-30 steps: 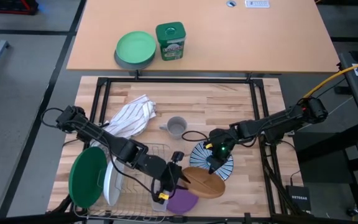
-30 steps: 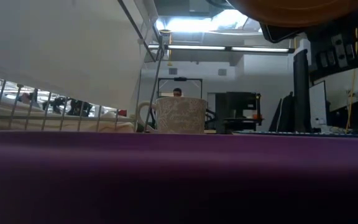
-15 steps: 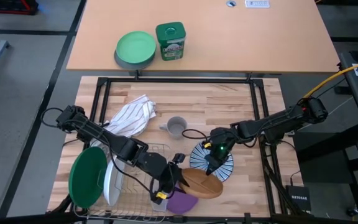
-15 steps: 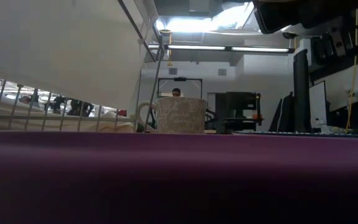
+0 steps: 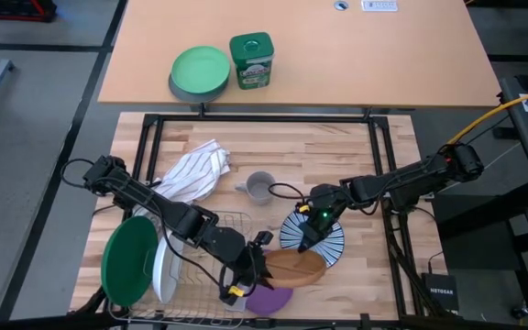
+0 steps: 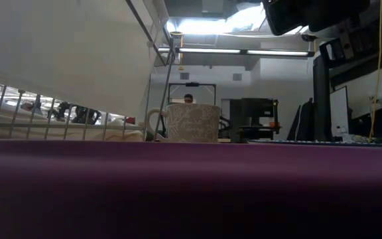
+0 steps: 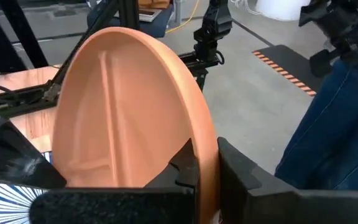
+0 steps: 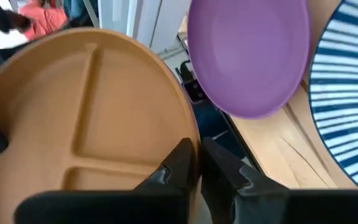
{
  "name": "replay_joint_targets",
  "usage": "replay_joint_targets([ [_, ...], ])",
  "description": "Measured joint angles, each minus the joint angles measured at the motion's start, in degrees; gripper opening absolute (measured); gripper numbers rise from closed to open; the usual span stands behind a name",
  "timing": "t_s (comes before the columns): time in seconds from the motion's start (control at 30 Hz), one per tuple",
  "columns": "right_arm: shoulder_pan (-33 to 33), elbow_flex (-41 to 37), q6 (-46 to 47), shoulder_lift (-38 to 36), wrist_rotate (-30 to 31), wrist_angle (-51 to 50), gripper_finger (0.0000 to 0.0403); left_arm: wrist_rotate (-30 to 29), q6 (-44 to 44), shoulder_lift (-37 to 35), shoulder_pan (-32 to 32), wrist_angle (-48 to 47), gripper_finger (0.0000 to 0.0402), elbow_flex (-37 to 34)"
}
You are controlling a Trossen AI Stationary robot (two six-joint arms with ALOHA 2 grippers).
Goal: Sort dishes
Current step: Put the brown plate into the dish rack
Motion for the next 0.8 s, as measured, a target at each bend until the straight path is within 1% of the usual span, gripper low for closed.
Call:
replay_joint_targets([
  [0.23, 0.13, 0.00, -0.46, 0.00, 1.07, 0.75, 0.0073, 1.27, -2.33, -0.11, -0.75, -0.09, 0.0018, 0.00],
  [0.37, 0.16, 0.04, -1.12, -0.01, 4.12, 1.08, 0.0090, 1.83, -5.54, -1.56, -1.37, -0.63, 0.0017, -0.03],
  [0.53, 0.13, 0.17, -1.76, -0.13, 7.64, 2.12, 0.0088, 2.39, -6.12, -3.87, -1.37, -3.29, 0.0018, -0.09],
  [0.7, 0.07, 0.17, -1.78, -0.11, 8.13, 6.03, 0.0086, 3.19, -5.85, -6.29, -1.43, -7.82, 0.0017, -0.07],
  [0.8, 0.07, 0.09, -1.82, -0.09, 8.02, 8.11, 0.0086, 3.63, -5.90, -6.96, -1.51, -8.94, 0.0017, -0.07],
])
